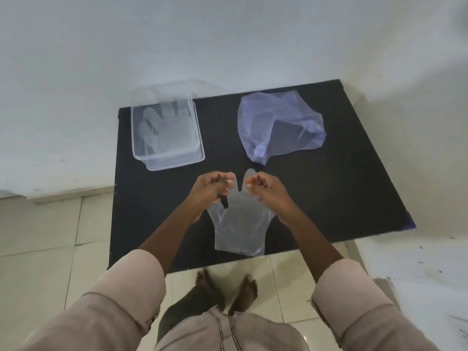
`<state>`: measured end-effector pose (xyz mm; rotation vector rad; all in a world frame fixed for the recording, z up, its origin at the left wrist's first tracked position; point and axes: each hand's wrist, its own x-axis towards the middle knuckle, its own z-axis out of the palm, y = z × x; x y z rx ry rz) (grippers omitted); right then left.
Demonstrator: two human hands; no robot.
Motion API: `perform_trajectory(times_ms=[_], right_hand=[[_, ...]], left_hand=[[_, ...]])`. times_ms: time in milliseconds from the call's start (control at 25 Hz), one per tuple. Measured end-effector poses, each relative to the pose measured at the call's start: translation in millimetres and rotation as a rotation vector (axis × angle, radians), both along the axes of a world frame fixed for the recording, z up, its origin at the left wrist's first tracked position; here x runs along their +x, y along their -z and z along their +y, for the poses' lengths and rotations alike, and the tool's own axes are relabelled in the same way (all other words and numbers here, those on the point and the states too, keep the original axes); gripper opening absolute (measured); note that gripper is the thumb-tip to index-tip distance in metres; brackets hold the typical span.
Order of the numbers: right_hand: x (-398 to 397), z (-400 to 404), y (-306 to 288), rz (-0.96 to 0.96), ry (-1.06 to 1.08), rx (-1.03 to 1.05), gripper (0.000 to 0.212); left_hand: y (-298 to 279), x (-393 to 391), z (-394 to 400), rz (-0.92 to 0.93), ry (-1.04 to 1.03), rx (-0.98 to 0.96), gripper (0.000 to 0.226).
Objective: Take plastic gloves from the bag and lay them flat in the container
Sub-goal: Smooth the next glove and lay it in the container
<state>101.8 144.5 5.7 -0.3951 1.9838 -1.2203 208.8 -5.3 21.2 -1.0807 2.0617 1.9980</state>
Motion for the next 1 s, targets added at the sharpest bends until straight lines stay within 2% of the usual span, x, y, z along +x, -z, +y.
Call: perform_trajectory(times_ms=[80,280,360,480,600,800,920,1000], right_hand=[[19.0,22.8,17.8,0.105,-0.112,0.114,0.010],[66.9,71.3,62.7,0.488,-0.554,0.432,0.059],[82.0,80.6,76.9,0.659,-0.645,0.536,0.068],[95.3,88.8,96.3,0.783,-0.586,0.572,0.054],[95.0,93.6,103.4,0.935,-0.477,0.450,0.028],[89.8,106.1,102.5,1.050,-0.500,0.370,0.013],[91.7,108.4,97.3,0.906,-0.342,0.325,0.015],[90.2,103.7,90.2,0.753,-0.190,0.229,0.012]], left_hand=[[13.0,15.5,9.0,-0.033,0.037,0.010,0.018],[52.6,47.6,14.3,-0.115,0.076,0.017,0.020],[62.5,58.1,14.8,-0.144,0.071,0.016,0.018],[70.6,73.8,16.0,-0.164,0.062,0.025,0.015],[69.4,80.5,16.5,-0.138,0.028,0.014,0.016],[71.5,89.6,14.4,-0.148,0.014,-0.020,0.011],[75.5,101.7,18.6,-0.137,0.001,-0.097,0.016],[79.8,112.0,23.9,-0.107,0.083,-0.248,0.033]])
